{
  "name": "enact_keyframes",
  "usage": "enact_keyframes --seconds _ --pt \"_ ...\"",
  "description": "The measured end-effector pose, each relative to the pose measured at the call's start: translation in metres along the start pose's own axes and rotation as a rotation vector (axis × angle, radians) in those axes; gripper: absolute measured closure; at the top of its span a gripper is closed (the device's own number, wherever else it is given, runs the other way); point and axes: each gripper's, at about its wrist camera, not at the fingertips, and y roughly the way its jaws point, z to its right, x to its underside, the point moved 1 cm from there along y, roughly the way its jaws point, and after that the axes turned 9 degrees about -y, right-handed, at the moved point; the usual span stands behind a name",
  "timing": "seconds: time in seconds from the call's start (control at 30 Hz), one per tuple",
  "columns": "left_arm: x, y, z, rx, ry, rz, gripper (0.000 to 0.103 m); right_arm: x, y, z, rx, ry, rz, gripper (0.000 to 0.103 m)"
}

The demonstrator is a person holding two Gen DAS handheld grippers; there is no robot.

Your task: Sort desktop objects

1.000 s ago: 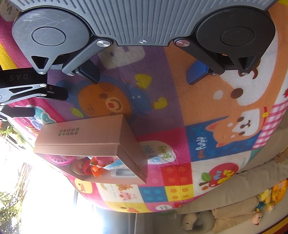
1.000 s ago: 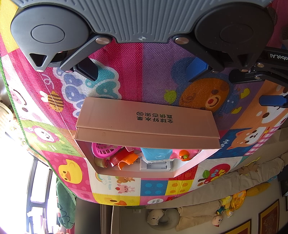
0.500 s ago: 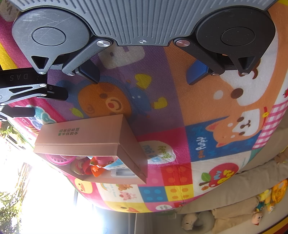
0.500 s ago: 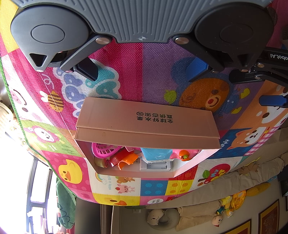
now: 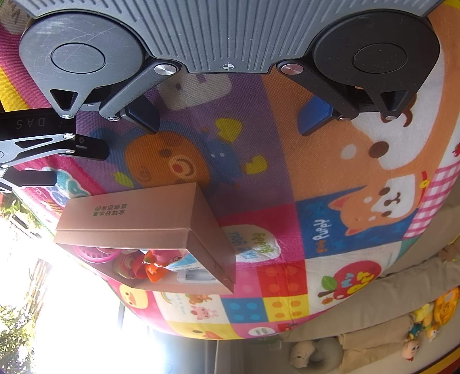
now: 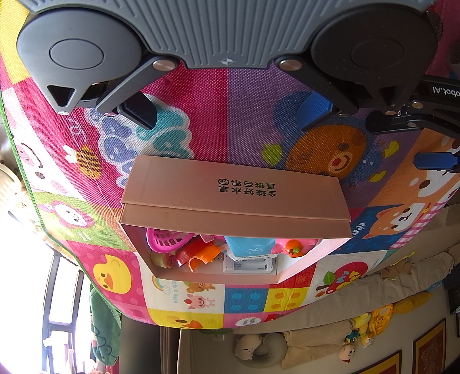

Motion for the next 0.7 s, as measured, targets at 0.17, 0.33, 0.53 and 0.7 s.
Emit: enact_keyframes --seconds 0.17,0.33,0.53,0.7 --pt "-0.0003 0.0002 0.0005 -0.005 0.005 -0.002 0.000 0.0000 0.0000 0.0000 0.000 0.000 0.000 0.000" --pt "-0.0009 0.0006 0.0007 -0.005 0.004 -0.007 0.000 0.0000 0.0000 0.0000 0.000 0.000 0.000 0.000" --pt "-0.0018 0.0014 0.0004 -0.001 0.005 -0.013 0.000 0.0001 -0.0001 -0.0002 0.000 0.000 0.000 0.000" --pt "-0.0018 0.0001 -0.0009 0.017 0.014 -0.017 0.000 0.0000 0.0000 -0.0003 0.000 0.000 0.000 0.000"
